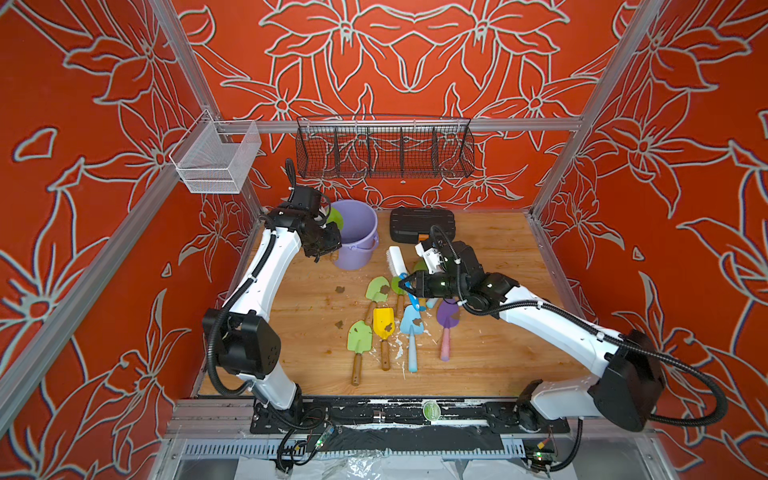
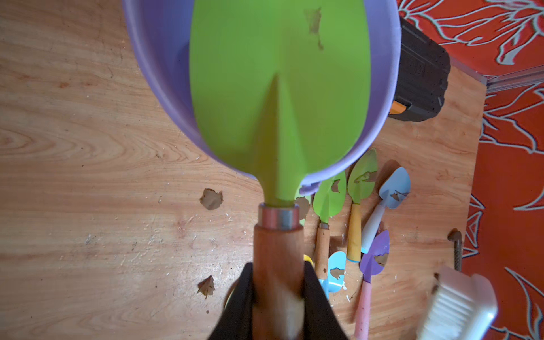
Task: Brush the soil off the hand trowel and place it into the bucket
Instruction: Place the hand trowel in the bucket.
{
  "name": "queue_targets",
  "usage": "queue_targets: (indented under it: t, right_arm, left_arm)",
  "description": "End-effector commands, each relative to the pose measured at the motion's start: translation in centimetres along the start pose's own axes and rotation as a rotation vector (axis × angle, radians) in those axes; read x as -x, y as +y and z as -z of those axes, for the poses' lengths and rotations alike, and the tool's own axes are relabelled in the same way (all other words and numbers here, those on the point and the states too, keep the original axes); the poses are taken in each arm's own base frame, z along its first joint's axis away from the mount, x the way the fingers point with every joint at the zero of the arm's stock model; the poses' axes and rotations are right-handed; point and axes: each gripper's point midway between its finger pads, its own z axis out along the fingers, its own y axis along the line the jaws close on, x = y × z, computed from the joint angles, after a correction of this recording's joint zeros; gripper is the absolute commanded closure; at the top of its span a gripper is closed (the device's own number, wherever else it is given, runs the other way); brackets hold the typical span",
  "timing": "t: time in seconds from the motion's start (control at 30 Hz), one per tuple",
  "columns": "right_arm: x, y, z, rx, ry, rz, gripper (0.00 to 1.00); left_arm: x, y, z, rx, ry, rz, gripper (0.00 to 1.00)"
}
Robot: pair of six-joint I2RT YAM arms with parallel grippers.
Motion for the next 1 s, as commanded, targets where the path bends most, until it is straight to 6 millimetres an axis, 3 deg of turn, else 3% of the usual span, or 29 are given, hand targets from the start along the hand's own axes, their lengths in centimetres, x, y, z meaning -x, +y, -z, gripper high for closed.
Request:
queue_targets:
  t: [0.0, 0.27, 0.37, 0.43, 0.53, 0.8, 0.97]
  right_arm:
    - [0.2, 0.2, 0.0, 0.014, 0.014, -0.002, 1.0]
    - [0.5, 0.0, 0.0, 0.007, -0.005, -0.015, 1.0]
    - [0.4, -0.2, 0.0, 0.003, -0.009, -0.018, 1.0]
    - [0.2, -0.3, -0.1, 0.002, -0.001, -0.022, 1.0]
    - [0.2, -0.4, -0.2, 0.002, 0.001, -0.022, 1.0]
    - [0.5, 0.1, -0.4, 0.02, -0.001, -0.009, 1.0]
    - [0.4, 0.0, -0.5, 0.014, 0.012, 0.004, 1.0]
  left_arm:
    - [1.2, -0.6, -0.8, -0.004, 0.003, -0.03, 1.0]
    - [2.0, -0.1, -4.4, 0.052, 0.108, -0.03, 1.0]
    - [2.1, -0.2, -4.7, 0.053, 0.116, -0.03, 0.87]
    - [2.3, -0.3, -4.7, 0.051, 0.109, -0.033, 0.78]
    - [2.6, -0.5, -4.5, 0.048, 0.096, -0.037, 0.72]
    - [3.6, -1.2, -3.4, 0.038, 0.065, -0.048, 0.68]
    - [4.1, -1.7, -1.2, 0.033, 0.007, -0.056, 0.65]
